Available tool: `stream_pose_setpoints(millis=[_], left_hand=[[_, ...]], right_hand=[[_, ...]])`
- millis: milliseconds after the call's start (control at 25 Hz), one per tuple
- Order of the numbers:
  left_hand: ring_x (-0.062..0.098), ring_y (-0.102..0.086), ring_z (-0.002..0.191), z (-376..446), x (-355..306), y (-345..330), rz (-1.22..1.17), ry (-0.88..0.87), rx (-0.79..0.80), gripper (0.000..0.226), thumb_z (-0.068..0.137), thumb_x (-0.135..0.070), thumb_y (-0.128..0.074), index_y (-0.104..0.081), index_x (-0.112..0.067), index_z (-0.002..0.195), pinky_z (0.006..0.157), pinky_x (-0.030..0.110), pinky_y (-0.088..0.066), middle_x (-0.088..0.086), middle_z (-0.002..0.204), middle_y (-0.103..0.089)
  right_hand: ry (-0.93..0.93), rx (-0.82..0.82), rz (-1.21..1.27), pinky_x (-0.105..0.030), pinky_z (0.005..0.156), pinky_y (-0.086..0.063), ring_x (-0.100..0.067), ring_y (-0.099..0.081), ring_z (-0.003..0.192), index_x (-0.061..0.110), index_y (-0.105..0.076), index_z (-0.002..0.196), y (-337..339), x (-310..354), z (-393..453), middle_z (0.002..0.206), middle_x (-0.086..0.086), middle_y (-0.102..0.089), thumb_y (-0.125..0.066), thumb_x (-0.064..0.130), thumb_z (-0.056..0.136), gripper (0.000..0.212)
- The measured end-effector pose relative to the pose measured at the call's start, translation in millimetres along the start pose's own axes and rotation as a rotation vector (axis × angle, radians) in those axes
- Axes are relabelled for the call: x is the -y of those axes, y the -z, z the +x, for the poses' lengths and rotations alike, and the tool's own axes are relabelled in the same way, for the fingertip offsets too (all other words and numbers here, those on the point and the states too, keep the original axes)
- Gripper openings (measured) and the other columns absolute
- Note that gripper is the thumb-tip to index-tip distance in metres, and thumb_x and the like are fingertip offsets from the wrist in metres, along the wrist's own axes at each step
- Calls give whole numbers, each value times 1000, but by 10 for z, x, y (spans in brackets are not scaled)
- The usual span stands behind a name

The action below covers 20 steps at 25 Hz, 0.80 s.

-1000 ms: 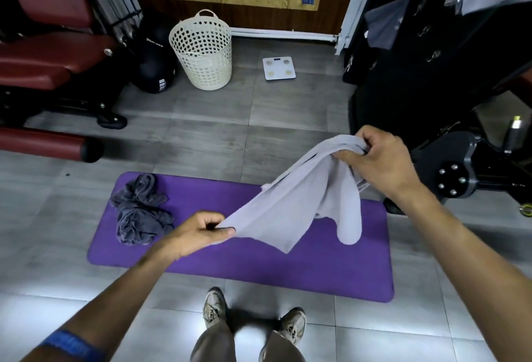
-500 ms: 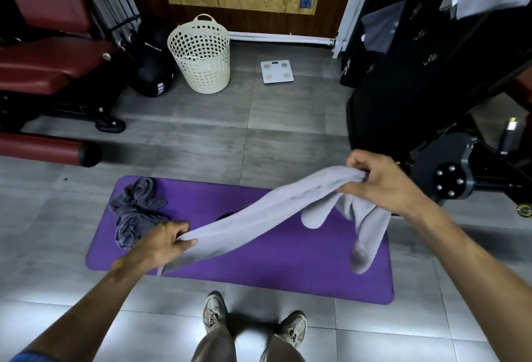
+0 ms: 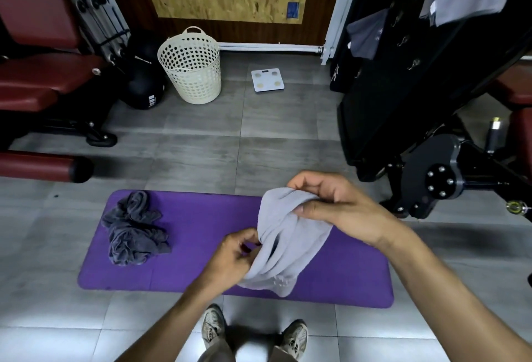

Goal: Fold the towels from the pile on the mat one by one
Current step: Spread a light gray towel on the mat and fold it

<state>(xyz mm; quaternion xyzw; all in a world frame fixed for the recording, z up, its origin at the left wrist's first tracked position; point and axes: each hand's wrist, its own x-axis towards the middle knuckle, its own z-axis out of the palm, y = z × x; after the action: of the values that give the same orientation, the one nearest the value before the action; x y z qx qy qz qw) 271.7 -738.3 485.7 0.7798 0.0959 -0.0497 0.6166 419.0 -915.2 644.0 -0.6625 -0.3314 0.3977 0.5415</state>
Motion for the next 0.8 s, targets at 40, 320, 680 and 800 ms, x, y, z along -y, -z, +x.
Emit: stream_pose_setpoints(millis=[40,320,680,800], left_hand=[[1,-55,77,10,-2,-20,-70,14,-24,25,73,-26,-60,-69,-15,93,70,21,-44,-5,84,-70],[5,-56,70,-21,82,303,-33,27,-203,20,81,-21,-74,-57,-21,72,68,22,-47,-7,70,-63],[17,-49,61,210,-717,779,176,-61,-509,20,93,-12,-60,-47,-24,84,71,41,-53,-5,63,-49],[11,-57,67,154,-858,784,600,-156,-399,9,86,-28,-62,-57,-33,91,60,27,-45,-8,71,-61]], right_hand=[[2,-12,22,-24,81,-49,-14,-61,91,-4,-61,104,8,24,-14,94,-7,-66,-60,-1,91,14],[10,-553,-446,-29,52,-38,-7,-43,55,14,-50,68,197,-160,-84,57,9,-51,-73,9,80,27],[-21,-564,-1125,-35,68,-45,-22,-62,53,17,-63,94,410,-817,-293,62,6,-65,-37,44,94,39],[24,-717,-939,-33,74,-41,-7,-52,50,19,-62,87,459,-826,-437,57,15,-56,-45,47,89,33]])
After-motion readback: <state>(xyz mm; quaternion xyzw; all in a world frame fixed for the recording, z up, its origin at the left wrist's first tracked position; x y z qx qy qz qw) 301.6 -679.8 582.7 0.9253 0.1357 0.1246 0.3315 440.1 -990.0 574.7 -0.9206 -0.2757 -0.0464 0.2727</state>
